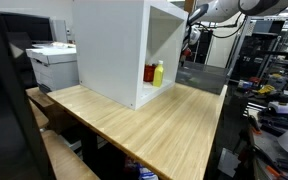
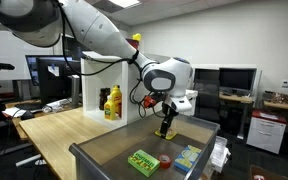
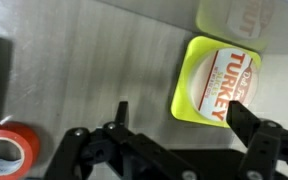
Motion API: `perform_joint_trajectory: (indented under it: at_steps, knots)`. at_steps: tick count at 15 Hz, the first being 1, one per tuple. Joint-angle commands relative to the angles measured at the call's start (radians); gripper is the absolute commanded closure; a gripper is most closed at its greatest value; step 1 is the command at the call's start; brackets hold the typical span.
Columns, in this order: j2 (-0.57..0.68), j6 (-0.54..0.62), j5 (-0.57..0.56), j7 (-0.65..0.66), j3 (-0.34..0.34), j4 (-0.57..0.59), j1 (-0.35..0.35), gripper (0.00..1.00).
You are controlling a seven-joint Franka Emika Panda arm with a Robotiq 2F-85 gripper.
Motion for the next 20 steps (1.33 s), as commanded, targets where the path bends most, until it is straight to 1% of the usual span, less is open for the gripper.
perform_joint_trajectory:
  at_steps: [1,7,13,15,20]
  knots:
    - [0.007,-0.016,0.005,0.015,0.003,0.014,-0.005,0.0]
    - [0.022,-0.012,-0.002,0.025,-0.017,0.008,-0.014,0.0]
    - [0.042,0.032,-0.014,0.007,-0.031,0.001,-0.009,0.0]
    - [0.043,0.044,-0.013,0.004,-0.03,-0.001,-0.008,0.0]
    - [0.037,0.117,0.014,-0.006,-0.011,-0.014,-0.016,0.0]
